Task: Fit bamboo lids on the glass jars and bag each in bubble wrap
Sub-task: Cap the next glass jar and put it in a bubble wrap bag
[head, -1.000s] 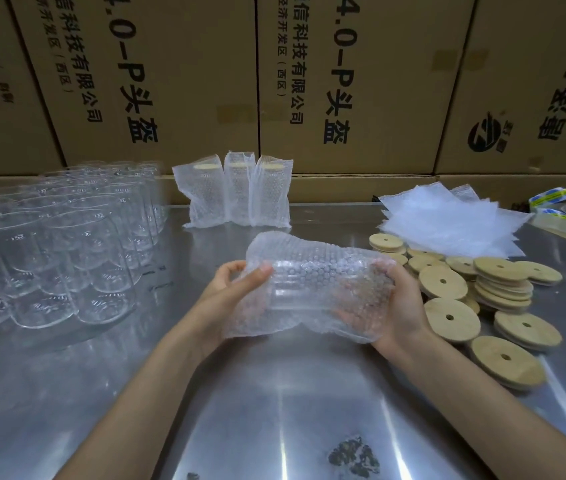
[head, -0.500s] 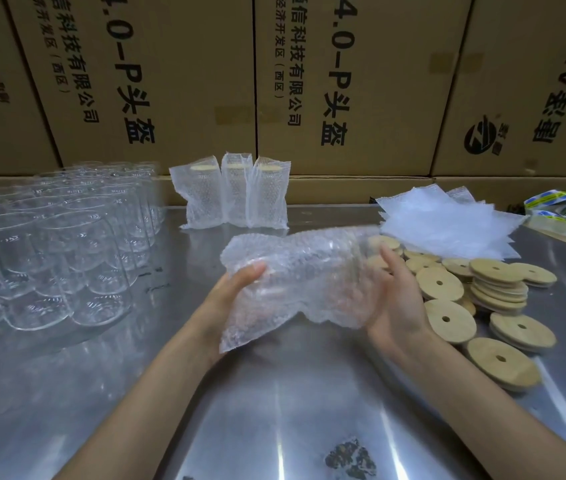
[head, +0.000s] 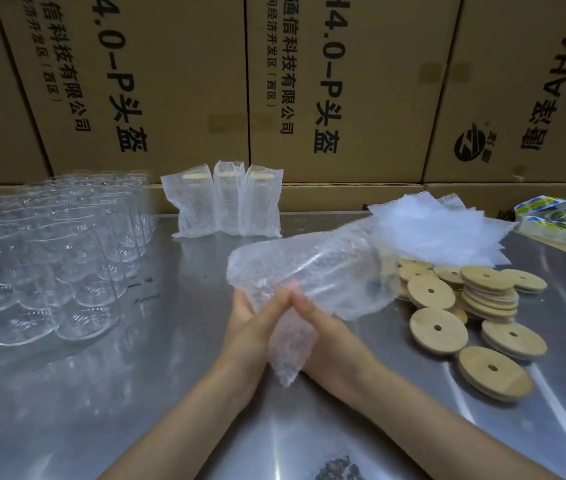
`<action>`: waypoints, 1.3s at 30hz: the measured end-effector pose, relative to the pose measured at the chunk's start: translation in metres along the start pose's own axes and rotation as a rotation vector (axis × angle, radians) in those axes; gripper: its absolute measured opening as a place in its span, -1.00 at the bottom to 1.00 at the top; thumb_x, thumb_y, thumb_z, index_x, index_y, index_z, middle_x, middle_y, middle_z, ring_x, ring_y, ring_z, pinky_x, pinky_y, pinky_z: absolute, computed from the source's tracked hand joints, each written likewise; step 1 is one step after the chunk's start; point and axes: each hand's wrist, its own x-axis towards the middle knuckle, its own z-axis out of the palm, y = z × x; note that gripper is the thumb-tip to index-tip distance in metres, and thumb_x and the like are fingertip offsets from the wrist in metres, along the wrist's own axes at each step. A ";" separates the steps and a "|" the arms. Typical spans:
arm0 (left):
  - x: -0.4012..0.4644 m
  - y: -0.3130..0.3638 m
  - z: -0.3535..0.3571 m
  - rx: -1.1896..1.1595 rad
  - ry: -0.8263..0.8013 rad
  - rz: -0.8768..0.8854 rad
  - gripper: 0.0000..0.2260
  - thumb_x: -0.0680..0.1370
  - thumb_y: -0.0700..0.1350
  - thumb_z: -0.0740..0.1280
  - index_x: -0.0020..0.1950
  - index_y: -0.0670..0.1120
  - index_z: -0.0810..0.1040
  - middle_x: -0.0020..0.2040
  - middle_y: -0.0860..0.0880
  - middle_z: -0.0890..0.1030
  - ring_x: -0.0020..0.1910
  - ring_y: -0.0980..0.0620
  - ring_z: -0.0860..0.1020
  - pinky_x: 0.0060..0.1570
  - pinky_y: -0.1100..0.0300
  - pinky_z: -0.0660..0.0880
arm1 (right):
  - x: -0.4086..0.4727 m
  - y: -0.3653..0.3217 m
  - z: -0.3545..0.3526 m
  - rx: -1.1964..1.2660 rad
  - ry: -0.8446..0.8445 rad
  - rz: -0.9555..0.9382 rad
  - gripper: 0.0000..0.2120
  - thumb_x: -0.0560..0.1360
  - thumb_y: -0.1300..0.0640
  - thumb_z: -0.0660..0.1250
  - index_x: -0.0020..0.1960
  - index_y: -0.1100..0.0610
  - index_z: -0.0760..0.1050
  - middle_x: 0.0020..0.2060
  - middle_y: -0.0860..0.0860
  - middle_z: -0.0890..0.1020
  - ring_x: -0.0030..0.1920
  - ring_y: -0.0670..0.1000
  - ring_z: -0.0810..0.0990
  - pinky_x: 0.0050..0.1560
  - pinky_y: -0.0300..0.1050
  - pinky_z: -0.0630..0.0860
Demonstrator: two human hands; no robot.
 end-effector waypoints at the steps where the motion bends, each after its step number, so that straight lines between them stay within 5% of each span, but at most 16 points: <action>1: -0.003 -0.001 0.003 0.030 -0.013 0.006 -0.37 0.19 0.08 0.57 0.19 -0.01 0.46 0.05 -0.08 0.69 0.02 -0.09 0.67 0.07 -0.07 0.58 | -0.001 -0.004 -0.003 0.035 0.012 -0.020 -0.24 0.35 -0.15 0.48 0.37 0.28 0.40 0.27 0.23 0.55 0.30 0.19 0.53 0.38 0.13 0.37; 4: -0.003 -0.003 0.010 -0.010 -0.142 0.074 -0.41 0.32 -0.05 0.54 0.30 -0.07 0.44 0.12 -0.11 0.66 0.09 -0.12 0.64 0.04 0.00 0.60 | -0.002 -0.020 -0.015 0.188 0.060 -0.095 -0.50 0.52 -0.09 0.27 0.28 0.26 0.51 0.24 0.26 0.57 0.27 0.22 0.54 0.37 0.16 0.37; 10: -0.006 -0.004 0.010 0.029 -0.320 0.073 -0.33 0.34 -0.05 0.51 0.41 -0.09 0.36 0.25 -0.14 0.59 0.23 -0.15 0.57 0.23 -0.13 0.48 | -0.005 -0.047 -0.028 0.174 0.254 -0.317 -0.56 0.52 -0.11 0.26 0.24 0.17 0.54 0.10 0.18 0.66 0.13 0.18 0.64 0.08 0.08 0.58; 13: -0.005 -0.007 0.008 0.120 -0.400 0.022 -0.33 0.33 -0.11 0.52 0.40 -0.08 0.36 0.24 -0.10 0.61 0.22 -0.09 0.57 0.19 -0.01 0.52 | -0.008 -0.053 -0.033 0.082 0.287 -0.377 -0.59 0.50 -0.10 0.29 0.22 0.13 0.57 0.08 0.16 0.67 0.10 0.17 0.66 -0.03 0.03 0.62; 15: -0.005 -0.008 0.006 0.220 -0.439 0.004 -0.32 0.34 -0.16 0.54 0.39 -0.04 0.33 0.24 -0.05 0.61 0.22 -0.01 0.58 0.12 0.15 0.54 | -0.010 -0.056 -0.033 -0.047 0.281 -0.410 -0.59 0.46 -0.08 0.33 0.21 0.13 0.58 0.11 0.17 0.65 0.13 0.19 0.64 0.03 0.11 0.61; 19: -0.005 -0.006 0.003 0.372 -0.464 0.022 -0.15 0.24 -0.09 0.60 0.44 -0.04 0.26 0.31 -0.02 0.54 0.27 0.07 0.53 0.24 0.09 0.49 | -0.011 -0.056 -0.028 -0.345 0.266 -0.537 -0.46 0.32 -0.03 0.44 0.20 0.23 0.53 0.10 0.19 0.63 0.17 0.26 0.58 0.23 0.35 0.45; 24: -0.005 0.011 0.005 0.447 -0.498 0.153 -0.39 0.35 -0.18 0.56 0.35 -0.01 0.44 0.21 0.09 0.61 0.23 0.13 0.55 0.11 0.34 0.48 | -0.017 -0.048 -0.023 -0.663 0.142 -0.540 -0.34 0.19 -0.05 0.48 0.22 0.20 0.50 0.00 0.05 0.69 0.06 -0.03 0.66 0.00 -0.22 0.57; 28: -0.006 0.026 0.008 0.486 -0.483 0.247 -0.34 0.32 -0.13 0.56 0.36 -0.12 0.40 0.20 0.05 0.61 0.21 0.10 0.57 0.11 0.30 0.49 | -0.018 -0.047 -0.015 -0.732 0.070 -0.505 -0.20 0.14 -0.10 0.54 0.28 0.23 0.45 0.04 0.02 0.68 0.09 -0.08 0.65 0.01 -0.33 0.52; 31: -0.006 0.032 0.007 0.495 -0.417 0.288 -0.24 0.23 0.00 0.57 0.38 -0.04 0.38 0.22 0.06 0.59 0.22 0.12 0.55 0.17 0.18 0.52 | -0.019 -0.046 -0.014 -0.721 0.049 -0.424 0.03 -0.01 -0.46 0.50 0.32 0.05 0.38 0.08 -0.18 0.65 0.13 -0.25 0.59 0.02 -0.43 0.47; 33: -0.007 0.036 0.006 0.463 -0.331 0.302 -0.20 0.18 0.04 0.57 0.38 0.01 0.38 0.23 0.06 0.58 0.24 0.13 0.54 0.22 0.15 0.51 | -0.018 -0.046 -0.018 -0.740 0.017 -0.329 0.15 -0.08 -0.52 0.46 0.39 -0.09 0.23 0.18 -0.33 0.55 0.16 -0.36 0.52 0.05 -0.46 0.46; 37: -0.005 0.042 0.004 0.375 -0.228 0.368 -0.21 0.23 -0.12 0.59 0.40 -0.03 0.35 0.24 0.01 0.58 0.23 0.06 0.56 0.21 0.09 0.52 | -0.008 -0.027 -0.031 -0.889 -0.040 -0.238 0.16 0.08 -0.09 0.65 0.51 -0.02 0.07 0.38 -0.12 0.44 0.37 -0.17 0.42 0.33 -0.11 0.44; 39: -0.006 0.041 0.005 0.382 -0.172 0.450 -0.23 0.25 -0.16 0.57 0.39 0.03 0.33 0.23 0.16 0.56 0.24 0.16 0.53 0.15 0.29 0.50 | -0.003 -0.009 -0.032 -0.875 0.017 -0.320 0.03 0.18 0.06 0.66 0.49 0.02 0.16 0.34 -0.12 0.48 0.35 -0.15 0.44 0.31 -0.14 0.45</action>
